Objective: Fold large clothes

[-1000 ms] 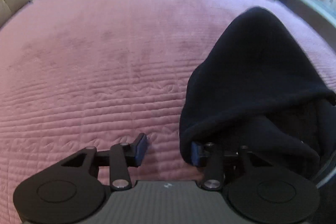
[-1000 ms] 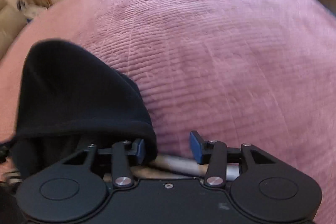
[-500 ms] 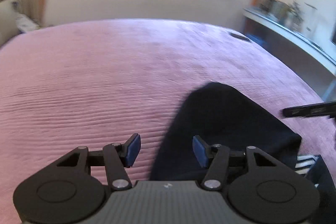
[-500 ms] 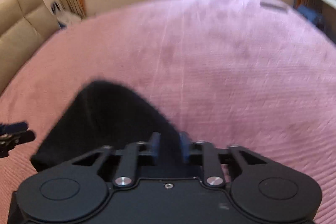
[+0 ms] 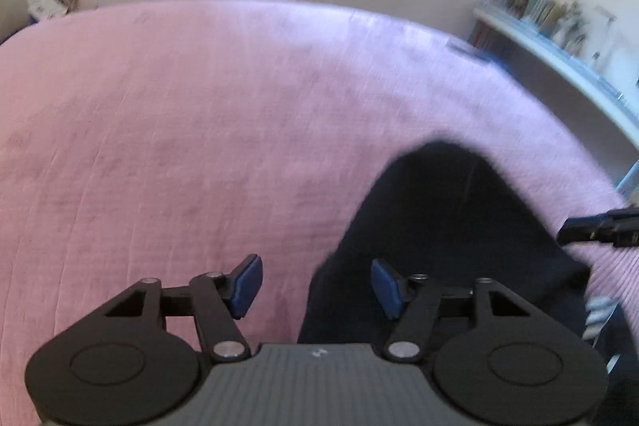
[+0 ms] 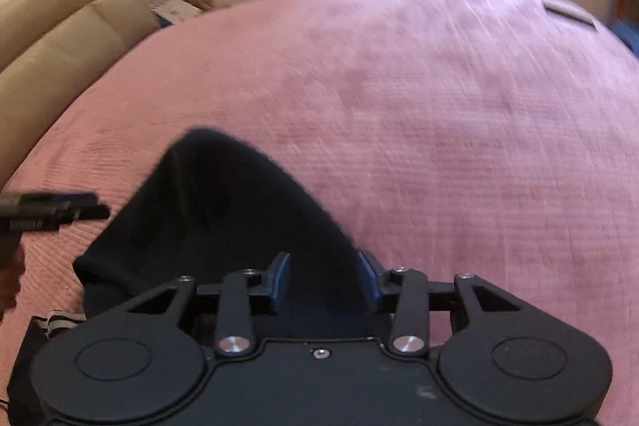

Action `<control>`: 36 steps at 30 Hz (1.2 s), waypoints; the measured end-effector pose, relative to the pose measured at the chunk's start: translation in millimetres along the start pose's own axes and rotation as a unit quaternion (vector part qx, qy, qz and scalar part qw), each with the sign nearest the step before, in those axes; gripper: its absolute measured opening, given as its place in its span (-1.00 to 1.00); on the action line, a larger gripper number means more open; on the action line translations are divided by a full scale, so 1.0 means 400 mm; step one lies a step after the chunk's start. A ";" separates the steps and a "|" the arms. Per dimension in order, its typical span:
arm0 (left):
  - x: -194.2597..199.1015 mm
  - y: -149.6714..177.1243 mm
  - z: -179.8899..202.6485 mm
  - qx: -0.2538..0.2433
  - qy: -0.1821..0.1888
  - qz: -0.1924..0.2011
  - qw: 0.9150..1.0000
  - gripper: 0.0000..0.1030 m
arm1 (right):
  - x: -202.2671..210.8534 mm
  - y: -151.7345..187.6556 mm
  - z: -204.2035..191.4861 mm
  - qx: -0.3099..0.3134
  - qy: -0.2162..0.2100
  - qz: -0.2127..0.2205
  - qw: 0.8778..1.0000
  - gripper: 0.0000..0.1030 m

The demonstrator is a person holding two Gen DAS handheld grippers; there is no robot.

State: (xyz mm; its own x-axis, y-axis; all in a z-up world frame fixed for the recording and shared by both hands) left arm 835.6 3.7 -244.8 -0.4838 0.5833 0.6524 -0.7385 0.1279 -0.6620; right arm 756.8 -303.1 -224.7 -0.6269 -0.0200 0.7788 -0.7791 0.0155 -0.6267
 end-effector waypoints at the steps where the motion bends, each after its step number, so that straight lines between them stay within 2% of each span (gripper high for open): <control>1: -0.013 -0.028 0.005 -0.006 0.007 0.002 1.000 0.31 | -0.006 -0.019 -0.009 0.017 -0.001 0.006 1.000 0.01; 2: -0.028 -0.041 0.017 -0.016 0.010 -0.002 1.000 0.36 | -0.014 -0.032 -0.019 0.032 -0.002 0.011 0.999 0.05; 3: -0.046 -0.049 0.025 -0.030 0.019 -0.017 0.999 0.51 | -0.027 -0.045 -0.029 0.046 -0.009 0.012 0.999 0.30; 4: -0.073 -0.055 0.029 -0.044 0.028 -0.035 0.998 0.56 | -0.040 -0.051 -0.043 0.058 -0.022 0.004 0.998 0.47; 7: -0.132 -0.055 0.022 -0.062 0.027 -0.066 0.996 0.56 | -0.113 -0.062 -0.053 0.076 -0.038 -0.023 0.996 0.47; 11: -0.193 -0.053 0.001 -0.038 0.068 -0.091 0.993 0.51 | -0.171 -0.069 -0.055 0.076 -0.044 -0.041 0.995 0.47; 12: -0.216 -0.043 -0.004 -0.036 0.078 -0.103 0.991 0.38 | -0.181 -0.067 -0.055 0.068 -0.054 -0.053 0.995 0.45; 13: -0.233 -0.037 -0.006 -0.033 0.086 -0.111 0.990 -0.10 | -0.196 -0.067 -0.059 0.057 -0.063 -0.063 0.994 0.12; 14: -0.250 -0.033 -0.008 -0.030 0.098 -0.117 0.988 -0.45 | -0.208 -0.069 -0.068 0.050 -0.074 -0.072 0.993 -0.27; 15: -0.257 -0.028 -0.001 -0.029 0.111 -0.119 0.986 -0.85 | -0.214 -0.066 -0.077 0.044 -0.086 -0.082 0.992 -0.85; 16: -0.250 -0.028 0.012 -0.042 0.106 -0.108 0.988 -0.86 | -0.203 -0.065 -0.086 0.044 -0.087 -0.079 0.992 -0.85; 18: -0.220 -0.031 0.039 -0.084 0.090 -0.074 0.990 -0.87 | -0.145 -0.063 -0.097 0.064 -0.074 -0.043 0.994 -0.86; 22: -0.085 -0.016 0.117 -0.114 0.108 -0.033 0.987 -0.87 | 0.008 -0.050 -0.102 0.078 -0.064 0.010 0.995 -0.86; 25: 0.039 0.002 0.190 -0.137 0.106 -0.006 0.985 -0.87 | 0.160 -0.026 -0.120 0.104 -0.035 0.074 0.991 -0.87; 28: 0.155 0.032 0.273 -0.173 0.081 0.022 0.981 -0.87 | 0.304 0.017 -0.135 0.117 -0.013 0.128 0.985 -0.87; 32: 0.285 0.112 0.355 -0.170 0.072 0.036 0.982 -0.87 | 0.473 0.093 -0.150 0.120 -0.015 0.165 0.979 -0.87; 36: 0.385 0.195 0.426 -0.175 0.059 0.035 0.982 -0.88 | 0.607 0.188 -0.194 0.168 -0.013 0.192 0.967 -0.87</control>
State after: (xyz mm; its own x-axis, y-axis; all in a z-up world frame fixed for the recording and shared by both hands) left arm 623.6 -33.3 -133.1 -0.4551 0.6869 0.5666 -0.4889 0.3391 -0.8037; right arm 546.0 -229.3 -80.9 -0.8659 -0.1022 0.4897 -0.4428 -0.2988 -0.8454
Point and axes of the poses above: each gripper's, at about its wrist camera, not at the fingertips, and x roughly against the way its jaws point, z to its right, y to its underside, the point moved 8 cm from there along -x, roughly the way its jaws point, and after that the axes turned 15 degrees about y, right-handed, at the moved point
